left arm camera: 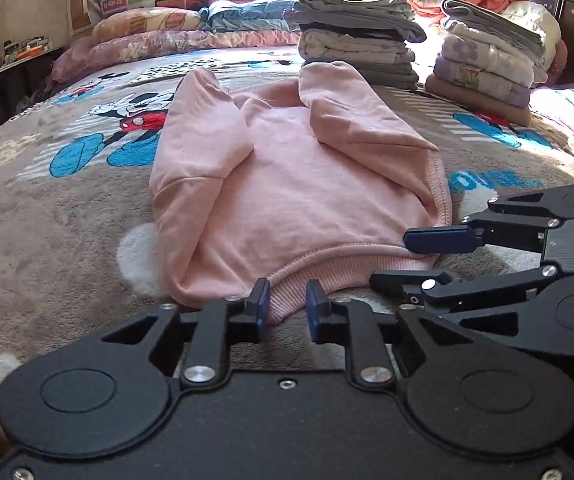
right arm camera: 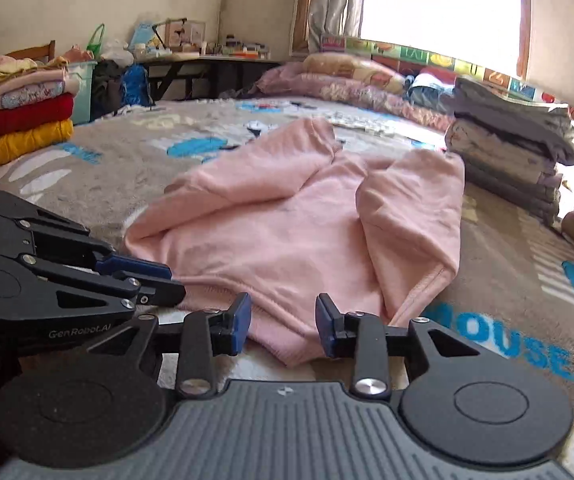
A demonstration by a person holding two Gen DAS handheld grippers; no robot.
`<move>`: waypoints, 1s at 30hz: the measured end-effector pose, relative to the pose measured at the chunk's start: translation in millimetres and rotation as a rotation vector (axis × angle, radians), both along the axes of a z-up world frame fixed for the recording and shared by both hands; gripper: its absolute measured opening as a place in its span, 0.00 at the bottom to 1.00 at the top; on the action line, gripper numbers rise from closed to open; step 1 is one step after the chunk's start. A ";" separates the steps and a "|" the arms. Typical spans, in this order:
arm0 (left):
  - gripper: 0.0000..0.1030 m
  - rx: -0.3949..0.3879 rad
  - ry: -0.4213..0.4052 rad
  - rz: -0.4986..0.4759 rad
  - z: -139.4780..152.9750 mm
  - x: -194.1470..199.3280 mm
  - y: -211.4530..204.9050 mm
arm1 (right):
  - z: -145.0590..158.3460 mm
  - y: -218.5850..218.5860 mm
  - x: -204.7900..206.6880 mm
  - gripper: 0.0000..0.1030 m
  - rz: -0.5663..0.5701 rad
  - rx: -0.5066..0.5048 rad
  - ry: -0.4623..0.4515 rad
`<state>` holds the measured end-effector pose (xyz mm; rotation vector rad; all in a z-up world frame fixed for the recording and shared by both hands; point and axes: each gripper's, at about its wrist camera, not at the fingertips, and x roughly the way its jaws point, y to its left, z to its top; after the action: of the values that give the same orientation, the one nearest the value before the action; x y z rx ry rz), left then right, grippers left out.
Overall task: Fold clothes
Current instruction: 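Move the left gripper to the sweatshirt sleeve cuff and close on it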
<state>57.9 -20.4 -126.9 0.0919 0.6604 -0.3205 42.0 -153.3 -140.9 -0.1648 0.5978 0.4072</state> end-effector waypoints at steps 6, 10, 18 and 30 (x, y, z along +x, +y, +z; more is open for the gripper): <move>0.39 -0.071 -0.034 0.028 28.1 0.4 9.4 | 9.1 -19.1 -8.1 0.42 -0.001 0.118 0.025; 0.40 -0.137 -0.010 0.101 44.6 18.5 27.6 | 11.6 -50.7 -3.1 0.52 -0.091 0.395 0.059; 0.51 -0.196 0.035 0.189 65.3 72.3 53.6 | 6.7 -73.9 15.7 0.67 -0.116 0.568 0.012; 0.51 -0.159 0.031 0.143 100.9 194.1 43.2 | -5.9 -102.7 66.9 0.69 -0.312 0.520 -0.010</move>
<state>252.0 22.8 -26.0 -0.1117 0.6661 -0.2355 108.9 -256.0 -146.8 0.4198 0.4806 0.2466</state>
